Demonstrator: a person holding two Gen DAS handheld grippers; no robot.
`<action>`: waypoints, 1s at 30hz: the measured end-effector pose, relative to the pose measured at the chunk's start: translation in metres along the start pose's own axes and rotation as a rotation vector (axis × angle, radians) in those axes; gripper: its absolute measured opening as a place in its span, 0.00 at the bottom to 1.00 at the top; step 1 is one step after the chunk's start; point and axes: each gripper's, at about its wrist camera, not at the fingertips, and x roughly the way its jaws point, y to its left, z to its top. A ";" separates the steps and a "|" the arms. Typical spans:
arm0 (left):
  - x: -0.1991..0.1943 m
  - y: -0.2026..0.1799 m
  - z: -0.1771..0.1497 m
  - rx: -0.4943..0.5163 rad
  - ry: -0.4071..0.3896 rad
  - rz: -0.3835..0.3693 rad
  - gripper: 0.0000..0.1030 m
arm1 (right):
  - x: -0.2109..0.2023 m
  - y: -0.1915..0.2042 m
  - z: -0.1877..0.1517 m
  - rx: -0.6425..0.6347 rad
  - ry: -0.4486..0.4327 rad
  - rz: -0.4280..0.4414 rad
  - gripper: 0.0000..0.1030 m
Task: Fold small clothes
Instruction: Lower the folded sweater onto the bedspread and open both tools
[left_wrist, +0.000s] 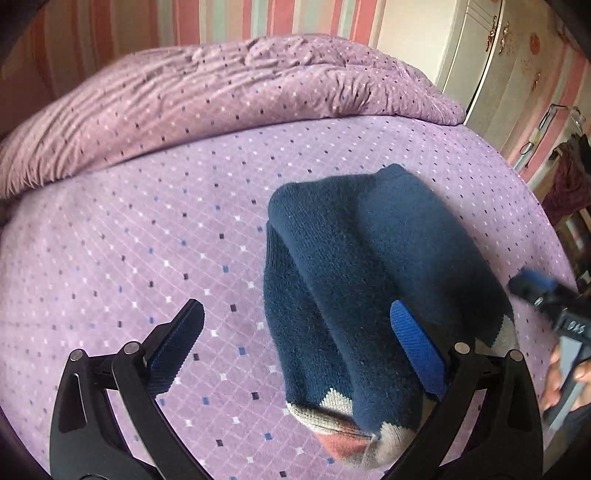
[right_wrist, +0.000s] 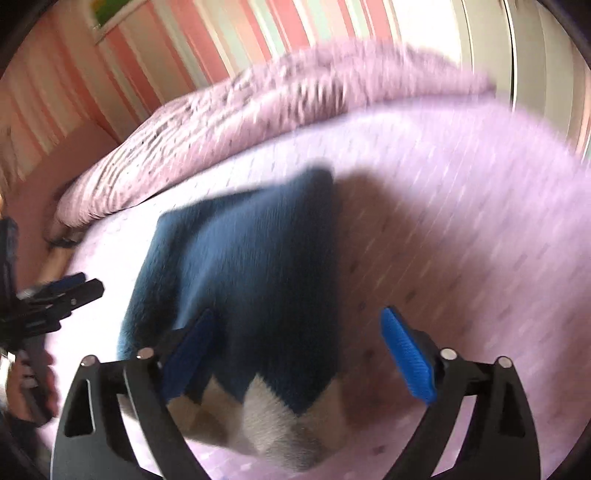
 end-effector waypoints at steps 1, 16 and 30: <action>-0.004 -0.001 -0.001 -0.003 -0.001 0.000 0.97 | -0.008 0.005 0.003 -0.038 -0.026 -0.024 0.96; -0.021 -0.008 -0.056 -0.139 0.071 0.138 0.97 | -0.044 0.067 -0.036 -0.327 -0.103 -0.253 0.98; -0.007 -0.031 -0.068 -0.086 0.043 0.204 0.97 | 0.036 0.033 -0.093 -0.253 0.145 -0.077 0.99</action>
